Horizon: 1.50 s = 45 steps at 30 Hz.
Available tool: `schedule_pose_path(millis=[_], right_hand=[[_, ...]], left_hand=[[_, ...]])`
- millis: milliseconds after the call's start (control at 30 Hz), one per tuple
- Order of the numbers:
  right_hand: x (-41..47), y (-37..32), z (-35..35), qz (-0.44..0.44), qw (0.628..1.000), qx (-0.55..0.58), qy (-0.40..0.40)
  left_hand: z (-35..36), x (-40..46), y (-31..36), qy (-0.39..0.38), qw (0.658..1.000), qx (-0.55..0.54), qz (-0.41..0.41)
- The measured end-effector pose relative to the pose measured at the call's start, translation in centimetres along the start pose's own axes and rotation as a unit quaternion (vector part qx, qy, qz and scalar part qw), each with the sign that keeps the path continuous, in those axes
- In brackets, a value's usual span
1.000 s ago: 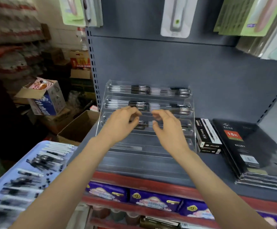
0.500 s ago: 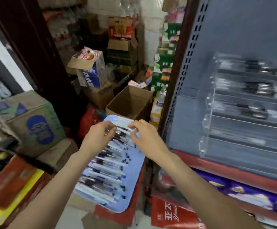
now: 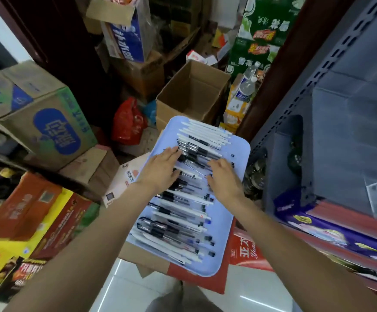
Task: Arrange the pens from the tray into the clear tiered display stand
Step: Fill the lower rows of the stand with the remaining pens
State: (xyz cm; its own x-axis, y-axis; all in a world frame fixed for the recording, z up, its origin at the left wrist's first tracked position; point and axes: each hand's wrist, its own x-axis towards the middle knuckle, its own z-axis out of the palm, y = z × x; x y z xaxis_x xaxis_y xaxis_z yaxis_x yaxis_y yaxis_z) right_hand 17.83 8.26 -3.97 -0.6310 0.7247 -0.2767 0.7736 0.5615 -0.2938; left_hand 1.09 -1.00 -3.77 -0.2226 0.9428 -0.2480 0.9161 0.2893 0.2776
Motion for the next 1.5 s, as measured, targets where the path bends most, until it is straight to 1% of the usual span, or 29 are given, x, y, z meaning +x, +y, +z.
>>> schedule_pose_path(millis=[67,133,233,333,567,600,633,667,700,733,800,867,900,967,1067,1200,1267,1367,1433,1500], right_hand=[[0.8,0.0,0.0,-0.002,1.0,-0.017,0.0],[1.4,0.0,-0.1,0.002,1.0,-0.029,-0.005],[2.0,0.0,-0.3,0.009,0.999,-0.028,-0.015],[2.1,0.4,-0.5,0.009,1.0,-0.015,-0.023],[1.5,0.5,-0.5,0.013,0.999,0.035,0.001],[1.4,0.5,-0.7,0.015,0.999,0.039,0.001],[1.2,0.5,-1.0,0.015,0.999,0.047,0.006],[1.0,0.5,-1.2,0.015,0.998,0.058,0.012],[0.7,0.5,-1.7,0.015,0.997,0.069,0.017],[0.3,0.3,-2.1,0.016,0.997,0.077,0.021],[-0.5,-0.2,-3.3,0.014,0.995,0.09,0.036],[-1.4,-1.1,-4.6,0.003,0.99,0.125,0.063],[-1.9,-1.5,-5.2,0.0,0.985,0.156,0.074],[-2.7,-2.4,-6.8,0.003,0.966,0.243,0.085],[-3.8,-2.7,-9.2,0.005,0.928,0.357,0.101],[-5.5,-1.7,-12.0,0.012,0.914,0.385,0.124],[-6.4,-1.0,-13.5,0.007,0.905,0.401,0.143],[-8.3,0.8,-16.1,-0.011,0.897,0.402,0.186],[-10.0,2.4,-17.7,-0.022,0.882,0.424,0.205],[-11.6,4.5,-19.2,-0.028,0.86,0.46,0.219]], left_hand=[[0.4,0.6,-0.3,0.014,1.0,0.025,-0.008],[0.4,0.9,-0.4,0.046,0.998,0.044,-0.029],[0.4,1.5,-0.8,0.08,0.994,0.049,-0.057],[0.1,2.2,-1.5,0.076,0.995,0.043,-0.047],[-1.2,2.8,-2.5,0.066,0.997,-0.028,-0.017],[-1.2,2.5,-2.6,0.074,0.996,-0.057,-0.014],[-1.3,2.0,-2.7,0.089,0.99,-0.111,-0.013],[-1.6,1.5,-2.7,0.1,0.976,-0.191,-0.022],[-2.1,0.8,-2.5,0.104,0.953,-0.283,-0.034],[-2.5,0.2,-2.3,0.114,0.924,-0.363,-0.044],[-3.6,-0.8,-1.7,0.156,0.866,-0.472,-0.052],[-4.7,-1.4,-0.8,0.187,0.815,-0.545,-0.058],[-5.4,-1.6,-0.2,0.194,0.799,-0.565,-0.059],[-6.6,-1.6,0.9,0.204,0.788,-0.579,-0.056],[-8.9,-1.5,3.0,0.224,0.782,-0.581,-0.034],[-11.4,-1.4,6.4,0.246,0.769,-0.589,-0.009],[-12.6,-1.4,8.3,0.252,0.775,-0.579,0.02],[-14.1,-1.4,12.3,0.237,0.781,-0.572,0.073],[-14.8,-1.2,15.5,0.246,0.806,-0.529,0.103],[-15.1,-0.8,18.9,0.259,0.844,-0.453,0.121]])
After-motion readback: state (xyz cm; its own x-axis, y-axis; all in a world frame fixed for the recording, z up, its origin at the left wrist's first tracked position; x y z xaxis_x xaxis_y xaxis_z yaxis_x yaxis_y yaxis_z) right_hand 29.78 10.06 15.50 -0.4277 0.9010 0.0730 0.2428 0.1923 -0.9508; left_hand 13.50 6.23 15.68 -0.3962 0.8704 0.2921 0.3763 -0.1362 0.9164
